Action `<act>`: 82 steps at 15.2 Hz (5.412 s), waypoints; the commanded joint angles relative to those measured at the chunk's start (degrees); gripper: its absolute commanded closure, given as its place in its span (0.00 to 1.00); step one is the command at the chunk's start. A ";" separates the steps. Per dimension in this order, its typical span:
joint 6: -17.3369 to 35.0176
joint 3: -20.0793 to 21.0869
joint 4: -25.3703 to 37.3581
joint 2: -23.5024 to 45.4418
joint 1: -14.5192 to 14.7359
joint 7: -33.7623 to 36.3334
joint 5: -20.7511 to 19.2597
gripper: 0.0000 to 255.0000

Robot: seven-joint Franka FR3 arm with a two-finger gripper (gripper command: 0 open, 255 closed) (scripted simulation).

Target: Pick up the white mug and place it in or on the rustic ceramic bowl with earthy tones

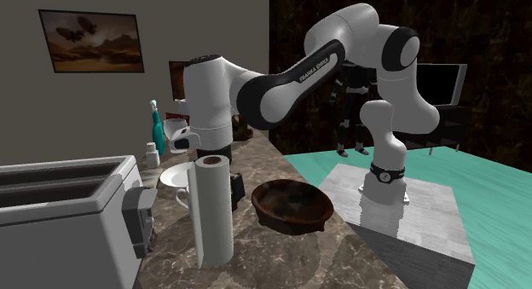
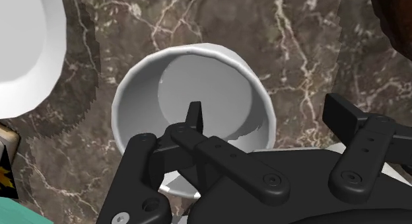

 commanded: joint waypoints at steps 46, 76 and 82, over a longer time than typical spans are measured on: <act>-21.86 -1.25 16.03 -6.20 0.31 0.78 -2.20 1.00; -3.67 3.12 -26.08 -30.44 13.79 18.59 -10.42 1.00; -3.67 3.12 -26.07 -30.43 13.79 18.59 -10.42 1.00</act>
